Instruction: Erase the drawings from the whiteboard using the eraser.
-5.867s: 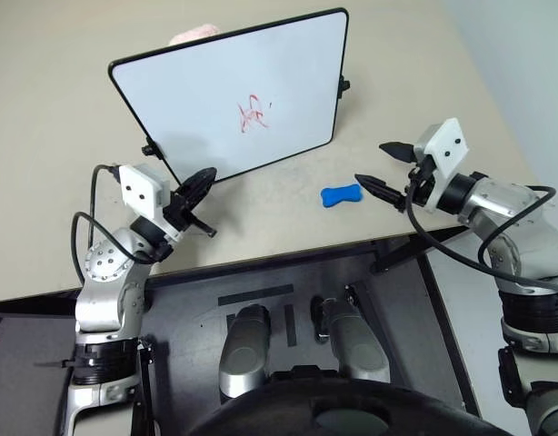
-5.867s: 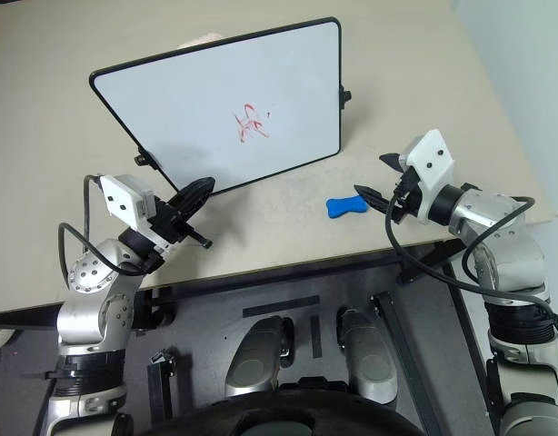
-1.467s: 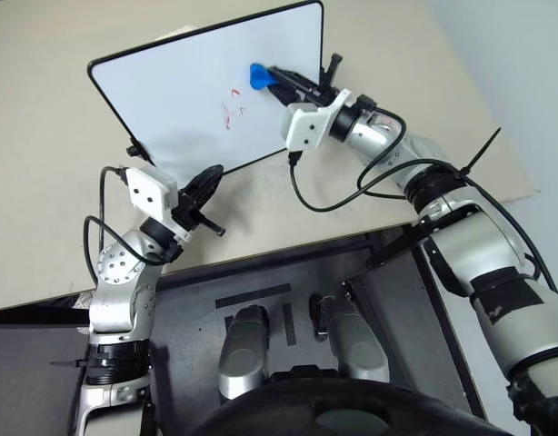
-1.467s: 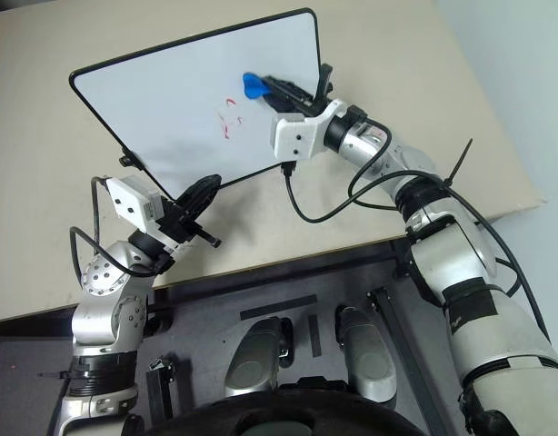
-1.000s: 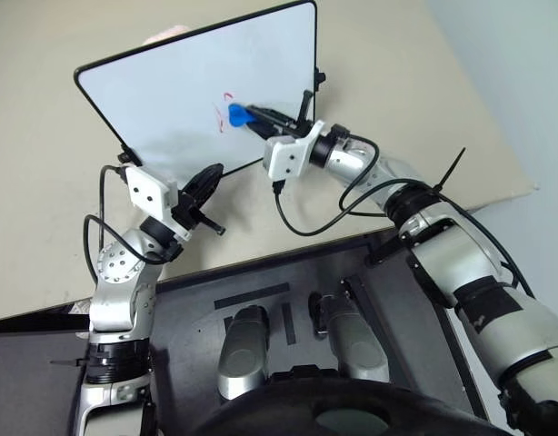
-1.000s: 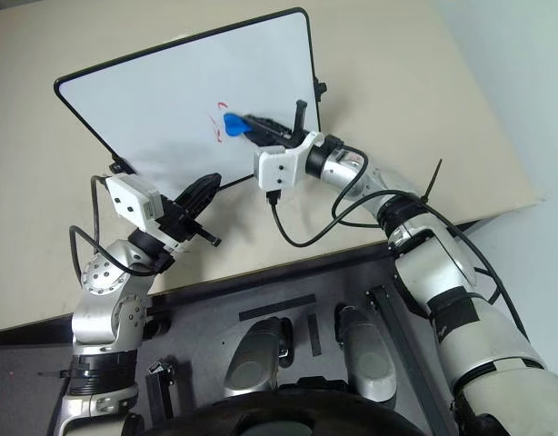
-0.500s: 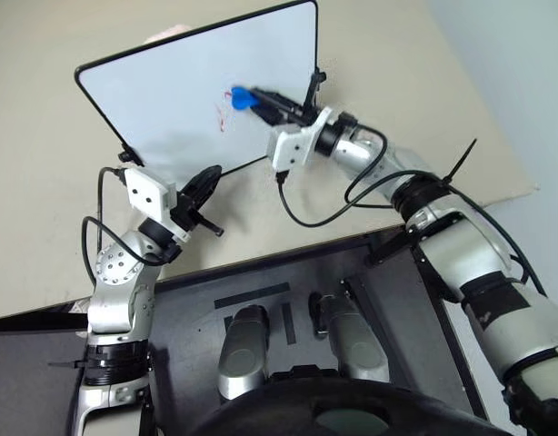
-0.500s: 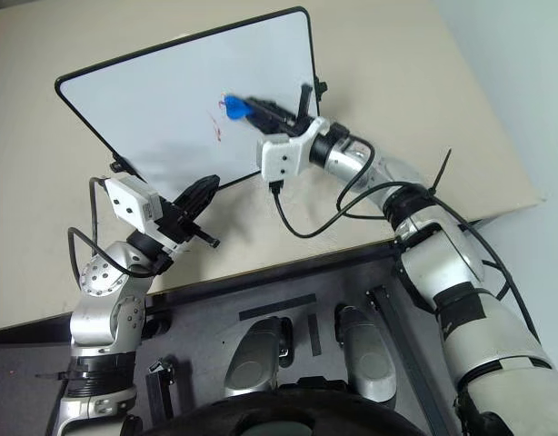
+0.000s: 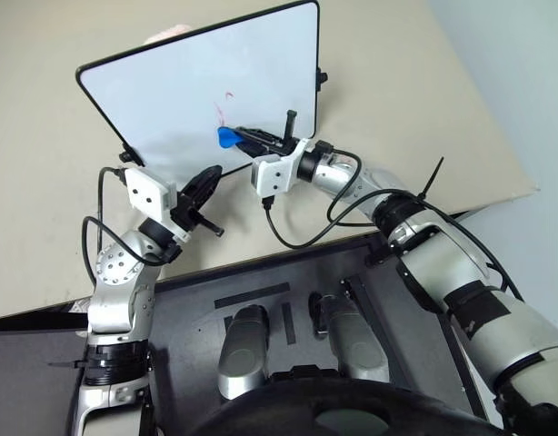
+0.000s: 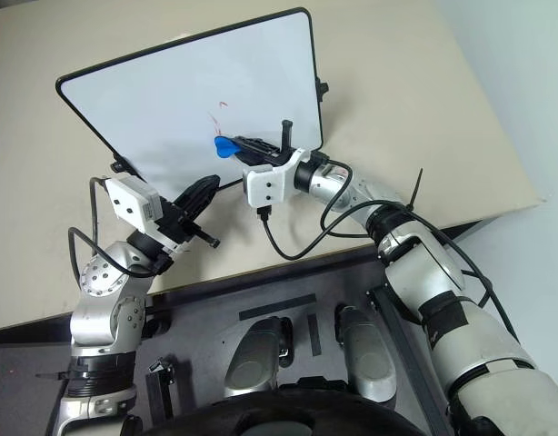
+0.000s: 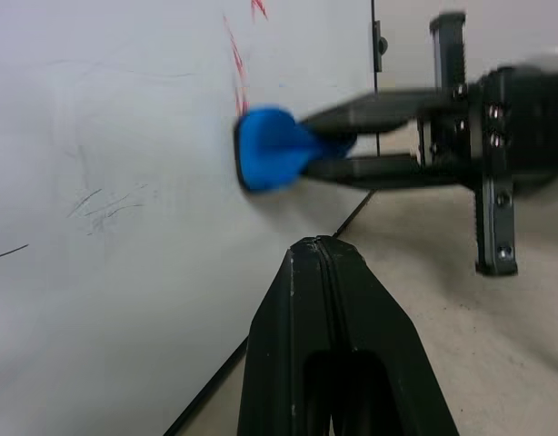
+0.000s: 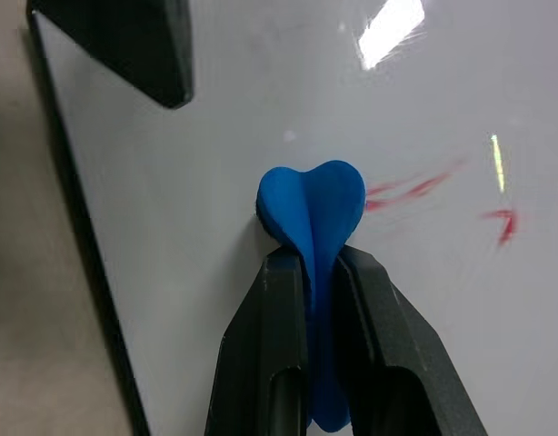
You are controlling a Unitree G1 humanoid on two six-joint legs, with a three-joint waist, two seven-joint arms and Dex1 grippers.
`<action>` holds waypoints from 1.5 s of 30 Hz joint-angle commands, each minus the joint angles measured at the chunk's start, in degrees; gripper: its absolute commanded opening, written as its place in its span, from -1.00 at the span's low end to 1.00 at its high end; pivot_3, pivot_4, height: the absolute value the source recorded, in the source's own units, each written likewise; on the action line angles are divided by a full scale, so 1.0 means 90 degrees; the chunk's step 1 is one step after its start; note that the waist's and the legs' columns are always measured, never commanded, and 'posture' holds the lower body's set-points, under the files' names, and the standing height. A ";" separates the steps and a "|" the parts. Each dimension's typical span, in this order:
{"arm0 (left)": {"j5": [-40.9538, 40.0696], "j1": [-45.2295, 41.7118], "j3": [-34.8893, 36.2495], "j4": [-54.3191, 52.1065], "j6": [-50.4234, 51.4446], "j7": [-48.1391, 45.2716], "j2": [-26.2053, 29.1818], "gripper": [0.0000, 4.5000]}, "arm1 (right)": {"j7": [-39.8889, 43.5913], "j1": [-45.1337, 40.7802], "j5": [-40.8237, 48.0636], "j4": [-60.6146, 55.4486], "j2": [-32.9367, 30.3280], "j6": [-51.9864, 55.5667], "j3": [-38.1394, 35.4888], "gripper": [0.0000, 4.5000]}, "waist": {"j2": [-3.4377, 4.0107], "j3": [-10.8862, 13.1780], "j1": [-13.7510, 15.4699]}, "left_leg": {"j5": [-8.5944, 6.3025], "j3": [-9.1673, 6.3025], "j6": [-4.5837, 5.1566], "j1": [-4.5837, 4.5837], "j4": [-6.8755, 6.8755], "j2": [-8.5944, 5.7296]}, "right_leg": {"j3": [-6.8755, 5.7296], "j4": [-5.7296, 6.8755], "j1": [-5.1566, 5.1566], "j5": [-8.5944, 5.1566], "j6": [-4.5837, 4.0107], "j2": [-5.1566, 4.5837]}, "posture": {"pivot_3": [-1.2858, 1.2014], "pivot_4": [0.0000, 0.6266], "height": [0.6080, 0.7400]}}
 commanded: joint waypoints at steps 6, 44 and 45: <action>-0.0023 -0.0048 0.0074 -0.0175 -0.0072 0.0025 0.0016 -1.00 | -0.0844 -0.0455 0.0002 -0.0359 -0.0342 0.0030 -0.0372 -0.90 | 0.0001 0.0001 0.0007 | 0.0000 0.0000 0.0000 -0.0002 0.0000 0.0000 | 0.0000 0.0000 -0.0001 0.0001 -0.0001 0.0000 | 0.03 -0.52 1.00; -0.0023 -0.0035 0.0023 -0.0185 -0.0064 0.0000 -0.0005 -1.00 | -0.1153 -0.0482 -0.0142 -0.0592 -0.0106 0.0118 -0.0129 -0.90 | -0.0001 0.0000 -0.0004 | -0.0009 0.0000 0.0001 0.0002 0.0001 0.0000 | -0.0003 0.0002 -0.0010 0.0010 -0.0007 0.0000 | 0.03 -0.52 1.00; -0.0020 -0.0034 0.0016 -0.0186 -0.0065 0.0003 -0.0011 -1.00 | -0.1104 -0.0441 -0.0173 -0.0565 -0.0061 0.0115 -0.0071 -0.90 | -0.0001 0.0000 -0.0008 | -0.0009 0.0000 0.0001 0.0002 0.0001 0.0000 | -0.0003 0.0002 -0.0011 0.0009 -0.0007 0.0000 | 0.03 -0.52 1.00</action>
